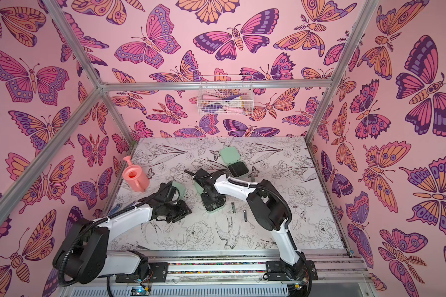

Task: Organize nail clipper sets
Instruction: Place the nail clipper in the storage box.

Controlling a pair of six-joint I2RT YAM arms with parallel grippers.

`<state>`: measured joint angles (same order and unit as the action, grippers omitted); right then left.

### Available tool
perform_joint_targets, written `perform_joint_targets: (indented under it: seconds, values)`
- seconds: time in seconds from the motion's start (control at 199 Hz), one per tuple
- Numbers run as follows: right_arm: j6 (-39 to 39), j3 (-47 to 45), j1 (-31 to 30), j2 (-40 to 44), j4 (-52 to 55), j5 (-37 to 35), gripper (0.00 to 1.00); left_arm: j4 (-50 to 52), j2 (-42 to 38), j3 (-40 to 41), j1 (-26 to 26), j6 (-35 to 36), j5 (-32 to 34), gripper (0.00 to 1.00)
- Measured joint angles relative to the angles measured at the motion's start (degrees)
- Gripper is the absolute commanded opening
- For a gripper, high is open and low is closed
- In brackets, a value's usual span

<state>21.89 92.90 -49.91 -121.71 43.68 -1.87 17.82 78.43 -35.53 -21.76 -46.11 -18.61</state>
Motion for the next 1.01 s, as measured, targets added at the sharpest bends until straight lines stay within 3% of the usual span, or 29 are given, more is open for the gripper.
perform_joint_targets:
  seconds: [0.417, 0.678, 0.839, 1.005]
  values:
    - [2.1, -0.9, 0.0, 0.2, -1.2, 0.0, 0.10, 0.0, 0.0, 0.0, 0.0, 0.0, 0.0, 0.47]
    - [2.1, -1.1, 0.1, 2.1, -0.9, -1.9, 0.18, 0.1, 1.7, -3.9, -2.9, 0.2, 0.0, 0.53]
    - [2.1, -1.8, 1.0, 11.5, 0.1, -5.5, 0.24, 0.1, 1.8, -5.7, -3.8, 0.1, 0.4, 0.65]
    - [2.9, -8.2, 4.2, 25.2, -0.5, -7.8, 0.31, 0.1, 3.0, -7.6, -4.2, 0.0, 0.7, 0.64]
